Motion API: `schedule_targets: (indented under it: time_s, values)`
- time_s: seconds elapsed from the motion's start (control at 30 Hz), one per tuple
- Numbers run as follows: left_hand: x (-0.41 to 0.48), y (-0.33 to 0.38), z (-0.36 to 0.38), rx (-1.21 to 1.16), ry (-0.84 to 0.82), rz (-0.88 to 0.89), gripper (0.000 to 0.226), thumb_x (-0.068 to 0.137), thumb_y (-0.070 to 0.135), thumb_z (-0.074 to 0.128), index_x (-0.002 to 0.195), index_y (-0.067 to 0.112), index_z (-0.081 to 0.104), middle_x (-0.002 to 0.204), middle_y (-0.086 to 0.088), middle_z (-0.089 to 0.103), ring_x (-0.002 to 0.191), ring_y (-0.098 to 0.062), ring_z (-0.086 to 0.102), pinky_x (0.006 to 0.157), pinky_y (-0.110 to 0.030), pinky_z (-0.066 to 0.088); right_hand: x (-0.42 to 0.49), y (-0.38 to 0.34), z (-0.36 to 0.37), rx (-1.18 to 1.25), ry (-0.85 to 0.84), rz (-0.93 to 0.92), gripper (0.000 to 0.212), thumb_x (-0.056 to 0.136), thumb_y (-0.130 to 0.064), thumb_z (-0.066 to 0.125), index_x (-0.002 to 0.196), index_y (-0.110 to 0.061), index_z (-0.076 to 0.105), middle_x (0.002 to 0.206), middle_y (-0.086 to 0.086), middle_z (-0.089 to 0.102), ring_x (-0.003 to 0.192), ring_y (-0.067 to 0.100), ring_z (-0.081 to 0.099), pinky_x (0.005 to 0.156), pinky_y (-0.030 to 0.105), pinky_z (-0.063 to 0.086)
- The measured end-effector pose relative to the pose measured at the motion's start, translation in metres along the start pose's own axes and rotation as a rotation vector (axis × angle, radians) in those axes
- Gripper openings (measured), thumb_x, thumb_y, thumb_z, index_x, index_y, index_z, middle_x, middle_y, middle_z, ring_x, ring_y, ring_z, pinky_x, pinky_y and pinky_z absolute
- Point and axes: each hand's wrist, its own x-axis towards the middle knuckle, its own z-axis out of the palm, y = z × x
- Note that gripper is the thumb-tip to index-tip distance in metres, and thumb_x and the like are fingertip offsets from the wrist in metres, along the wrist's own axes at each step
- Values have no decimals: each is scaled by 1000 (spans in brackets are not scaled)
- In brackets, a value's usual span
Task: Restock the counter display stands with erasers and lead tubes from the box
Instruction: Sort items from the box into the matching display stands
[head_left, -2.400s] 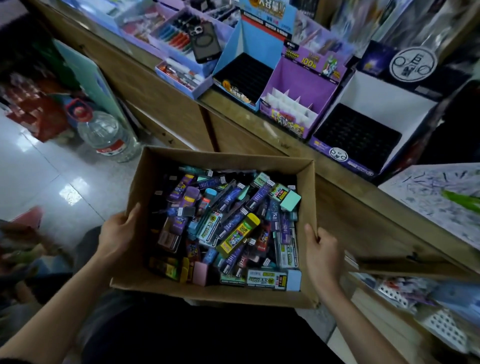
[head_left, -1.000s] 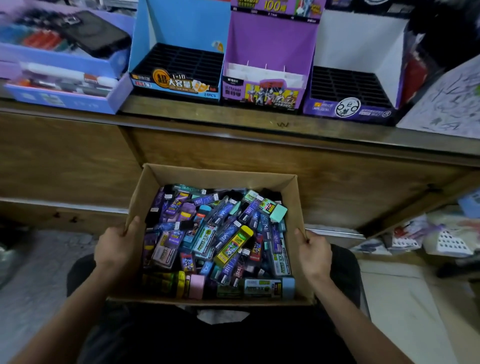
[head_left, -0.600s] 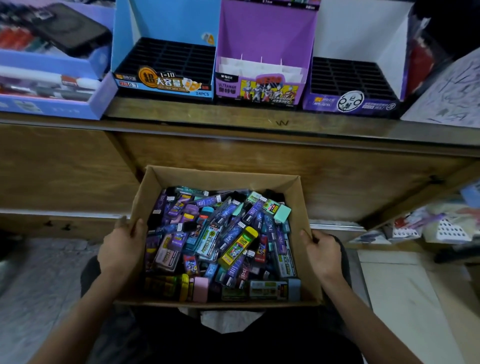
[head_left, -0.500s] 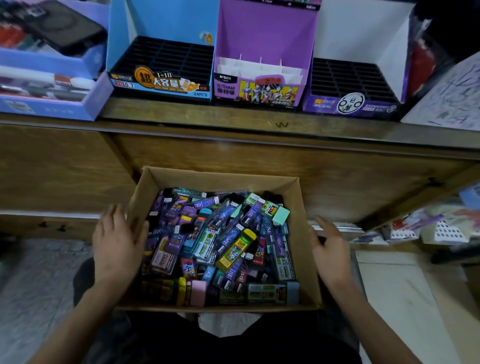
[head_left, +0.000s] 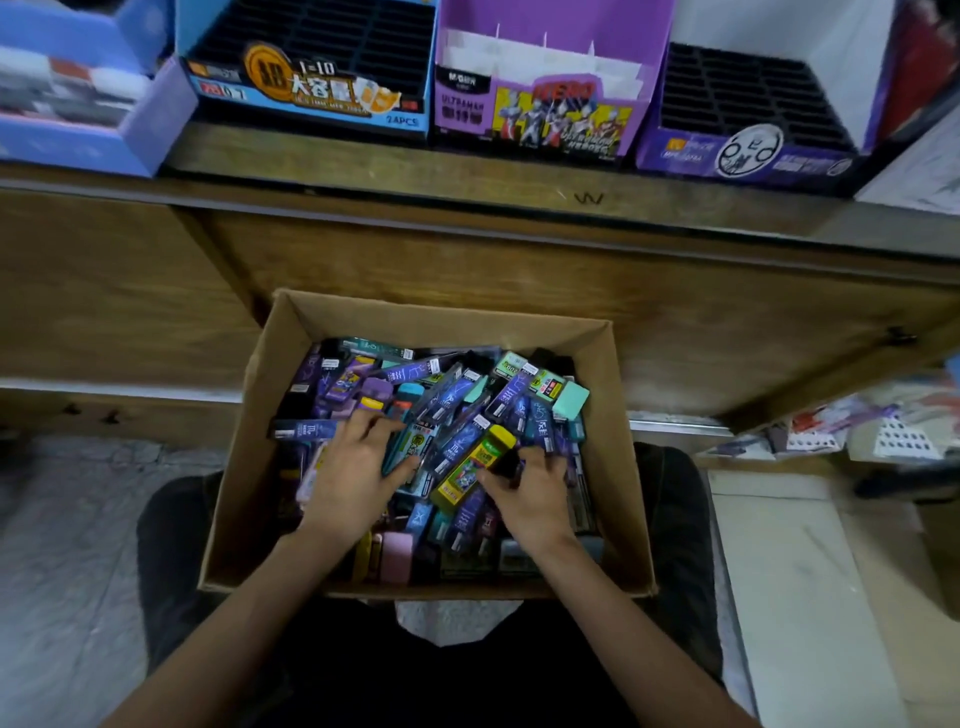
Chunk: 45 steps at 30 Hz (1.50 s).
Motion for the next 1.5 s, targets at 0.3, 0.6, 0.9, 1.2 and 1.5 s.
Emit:
schedule_targets:
  time_s: [0.3,0.6,0.9,1.2,1.5]
  values:
    - [26,-7,1,101,133,-120,49,85,37,65,123,8,55,120,-21,49,113,-38,41,93,-48,34,-1,4,6,-222,52,-122,52,78,-60,61,117,-26,56,123,-2,47,115,28,36,94,37,31]
    - [17,-32,-11,49,-127,115,71,81,34,70,139,6,41,138,-14,41,128,-32,37,108,-38,28,6,-9,0,290,-124,-10,41,78,-16,75,112,-10,53,114,11,51,107,26,54,92,37,47]
    - [10,-50,-22,98,-121,238,51,73,20,79,119,4,62,131,-14,51,118,-33,51,97,-51,44,-4,-8,-8,493,-232,51,36,82,-8,70,107,-28,52,96,-10,53,90,14,55,82,28,44]
    - [30,-59,-23,83,-51,58,53,72,28,80,116,6,61,115,-12,53,110,-32,45,96,-37,35,-1,-26,15,499,-138,116,53,85,-12,67,129,-21,41,96,-8,53,67,-1,45,45,8,36]
    - [51,-44,-14,-18,-191,-194,55,80,38,71,128,17,55,124,-17,38,122,-36,35,102,-41,33,-8,-17,13,250,-89,-42,25,88,-25,64,98,-14,44,78,-8,46,79,17,53,64,25,41]
